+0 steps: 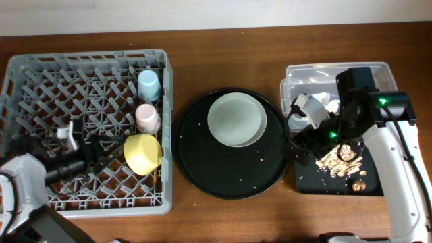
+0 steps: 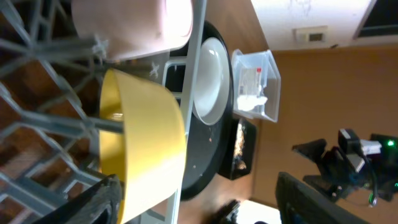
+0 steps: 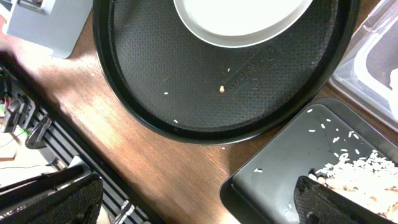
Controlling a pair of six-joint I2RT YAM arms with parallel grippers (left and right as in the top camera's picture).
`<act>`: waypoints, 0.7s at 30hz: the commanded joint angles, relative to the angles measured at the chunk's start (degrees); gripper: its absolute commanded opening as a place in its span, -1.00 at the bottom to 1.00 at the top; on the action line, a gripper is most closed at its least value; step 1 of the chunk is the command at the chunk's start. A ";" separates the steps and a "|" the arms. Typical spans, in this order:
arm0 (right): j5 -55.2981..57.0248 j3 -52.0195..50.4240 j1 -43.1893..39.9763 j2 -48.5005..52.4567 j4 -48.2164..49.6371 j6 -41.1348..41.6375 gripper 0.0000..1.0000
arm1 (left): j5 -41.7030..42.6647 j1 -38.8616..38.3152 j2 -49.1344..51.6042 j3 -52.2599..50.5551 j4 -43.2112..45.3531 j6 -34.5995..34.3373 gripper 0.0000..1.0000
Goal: Sort waste into correct bins and load items into the dishwasher rack
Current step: 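Set yellow bowl down in rack and open left gripper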
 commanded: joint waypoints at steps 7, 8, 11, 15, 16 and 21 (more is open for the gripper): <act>0.31 -0.17 -0.13 -0.28 0.00 -0.57 0.97 | -2.82 -7.65 -21.79 11.74 -1.68 -8.92 -0.57; 0.31 -0.17 -0.13 -0.28 0.00 -0.57 0.97 | -8.61 -12.00 -22.86 11.63 -1.95 -9.18 -0.96; 0.31 -0.17 -0.13 -0.28 0.00 -0.57 0.97 | -23.26 -20.55 -22.58 9.57 0.09 -16.68 -0.99; 0.31 -0.17 -0.13 -0.28 0.00 -0.57 0.97 | -33.46 -28.57 -22.58 1.60 9.84 -25.83 -0.99; 0.31 -0.17 -0.13 -0.28 0.00 -0.57 0.97 | -35.12 -29.38 -22.58 0.55 11.08 -26.34 -0.99; 0.31 -0.17 -0.13 -0.28 0.00 -0.57 0.97 | -41.79 -32.94 -22.58 -5.20 16.85 -26.36 -0.98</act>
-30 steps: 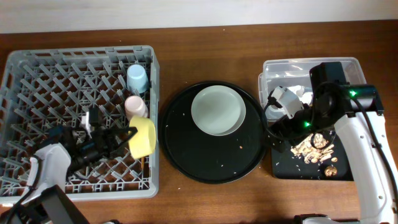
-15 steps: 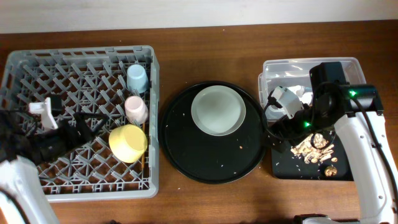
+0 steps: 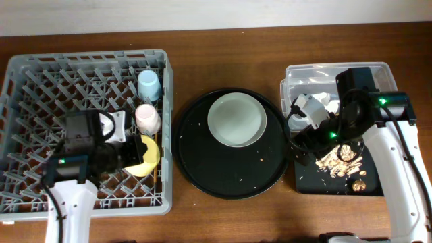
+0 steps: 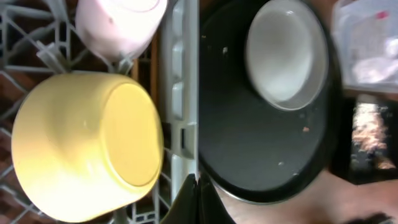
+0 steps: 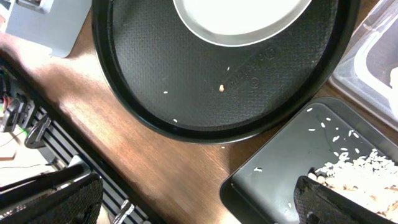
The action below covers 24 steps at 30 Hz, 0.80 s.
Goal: Sort waste into correct bins and load items into the dishwasher rack
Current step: 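Set yellow bowl down in rack and open left gripper, then reach left gripper to the white plate rim on black tray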
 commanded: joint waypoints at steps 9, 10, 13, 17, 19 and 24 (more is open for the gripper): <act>0.13 -0.13 -0.15 -0.28 -0.02 -0.57 0.97 | -15.32 -0.70 -0.20 -7.21 3.67 -4.81 -0.96; 0.13 -0.13 -0.15 -0.28 -0.02 -0.57 0.98 | -15.87 -0.70 -0.20 -7.17 3.58 -4.81 -0.94; 0.13 -0.13 -0.15 -0.28 -0.02 -0.57 0.97 | -15.63 -1.49 -1.14 -0.81 1.18 -6.40 -0.88; 0.13 -0.13 -0.15 -0.28 -0.02 -0.57 0.97 | -15.93 -15.02 -0.70 16.79 0.59 -11.98 -0.49; 0.13 -0.13 -0.15 -0.28 -0.02 -0.57 0.97 | -15.89 -22.25 2.34 19.12 5.05 -14.43 -0.31; 0.13 -0.13 -0.15 -0.28 -0.02 -0.57 0.97 | -15.91 -35.87 26.86 19.12 20.70 -15.32 -0.05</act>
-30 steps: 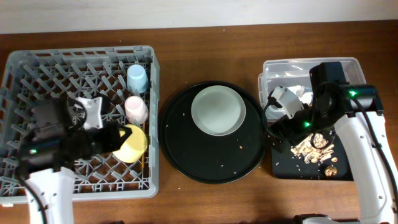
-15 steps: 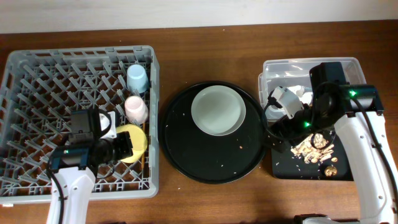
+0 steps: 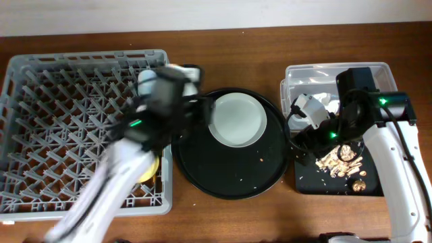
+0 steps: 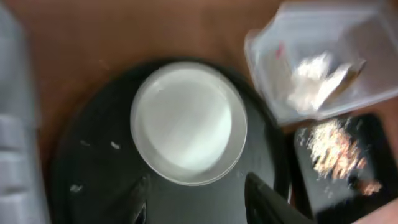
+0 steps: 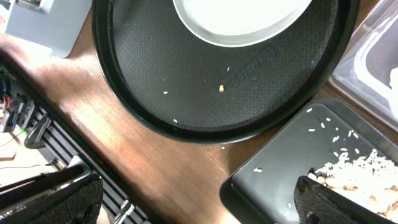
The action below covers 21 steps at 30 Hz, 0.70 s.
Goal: Sort waste into correct bins and load items into the dishwasher rack
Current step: 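Reach left gripper to the white plate rim on black tray, then grasp white plate with left gripper and lift it into the rack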
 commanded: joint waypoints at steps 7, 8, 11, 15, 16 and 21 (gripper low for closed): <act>0.13 -0.11 -0.15 -0.28 -0.11 -0.59 0.97 | -10.78 -3.37 25.46 -0.24 10.75 -2.64 0.07; 0.13 -0.11 -0.15 -0.28 -0.11 -0.59 0.97 | -10.84 -3.37 26.05 -0.26 10.75 -2.64 0.07; 0.13 -0.11 -0.15 -0.28 -0.11 -0.59 0.97 | -13.33 -3.34 30.01 -0.26 12.04 -2.67 0.07; 0.13 -0.11 -0.15 -0.28 -0.11 -0.59 0.97 | -10.49 -3.41 33.94 -0.26 12.76 -2.67 -0.36; 0.13 -0.11 -0.15 -0.28 -0.11 -0.59 0.97 | -10.51 -3.41 34.10 -0.31 12.70 -2.64 -0.37; 0.13 -0.11 -0.15 -0.28 -0.11 -0.59 0.97 | -10.58 -3.34 30.86 -0.28 12.41 -2.60 -1.00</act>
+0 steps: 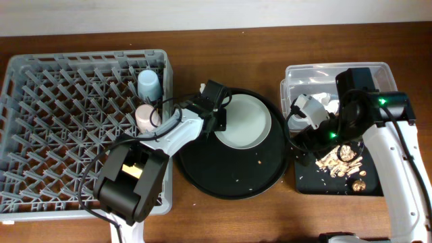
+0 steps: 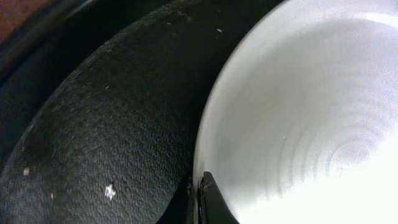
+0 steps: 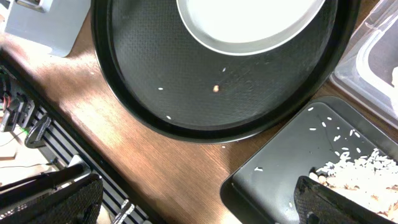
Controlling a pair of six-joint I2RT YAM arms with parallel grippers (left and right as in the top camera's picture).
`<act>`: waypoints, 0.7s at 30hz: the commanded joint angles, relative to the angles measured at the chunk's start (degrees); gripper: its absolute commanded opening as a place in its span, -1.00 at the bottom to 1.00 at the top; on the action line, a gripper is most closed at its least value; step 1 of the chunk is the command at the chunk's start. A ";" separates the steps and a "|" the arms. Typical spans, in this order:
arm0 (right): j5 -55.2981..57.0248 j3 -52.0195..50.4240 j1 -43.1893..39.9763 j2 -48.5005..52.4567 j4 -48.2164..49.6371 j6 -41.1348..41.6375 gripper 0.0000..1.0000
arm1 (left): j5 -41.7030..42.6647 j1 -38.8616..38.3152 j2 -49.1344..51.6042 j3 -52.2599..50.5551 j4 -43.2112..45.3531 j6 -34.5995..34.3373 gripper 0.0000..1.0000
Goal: Sort waste into correct bins and load items into the dishwasher rack
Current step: 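Grasp white plate with left gripper and lift it into the rack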
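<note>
A white bowl lies on the round black tray. In the left wrist view the bowl fills the frame. My left gripper is at the bowl's left rim. It is shut on that rim, one finger inside and one outside. My right gripper hangs open over the near corner of the black scrap tray, which holds rice and food scraps. In the grey dishwasher rack are a blue cup, a pink cup and a yellow bowl, mostly hidden under my left arm.
A clear bin with crumpled paper waste stands at the back right, behind the scrap tray. Rice grains are scattered on the round tray. My left arm lies across the rack's right wall.
My left gripper was open above the round tray, looking down at the white bowl. Now it is low at the bowl's left rim and shut on it. The bowl has shifted slightly right.
My left gripper was open in the rack beside the yellow bowl, then shut above that bowl. It then stood open over the round tray, and now grips the white bowl's rim. My right arm stayed open over the scrap tray throughout.
</note>
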 commanded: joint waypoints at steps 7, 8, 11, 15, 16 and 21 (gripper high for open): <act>0.11 0.09 -0.15 -0.28 -0.04 -0.59 0.97 | -43.87 0.04 -38.95 0.00 -1.36 24.37 -1.00; 0.11 0.09 -0.15 -0.28 -0.04 -0.59 0.97 | -50.03 0.39 -40.04 0.00 -1.36 28.52 -1.00; 0.11 0.09 -0.15 -0.28 -0.04 -0.59 0.97 | -59.04 7.43 -39.67 -0.15 -1.36 37.11 -1.00; 0.11 0.09 -0.15 -0.28 -0.04 -0.59 0.97 | -60.06 17.09 -31.50 -0.15 -1.31 41.83 -1.00; 0.11 0.09 -0.15 -0.28 -0.04 -0.59 0.97 | -60.04 18.12 -29.05 -0.15 -1.29 43.08 -1.00; 0.11 0.09 -0.15 -0.28 -0.04 -0.59 0.97 | -61.35 20.00 -18.25 -0.15 0.37 44.37 -1.00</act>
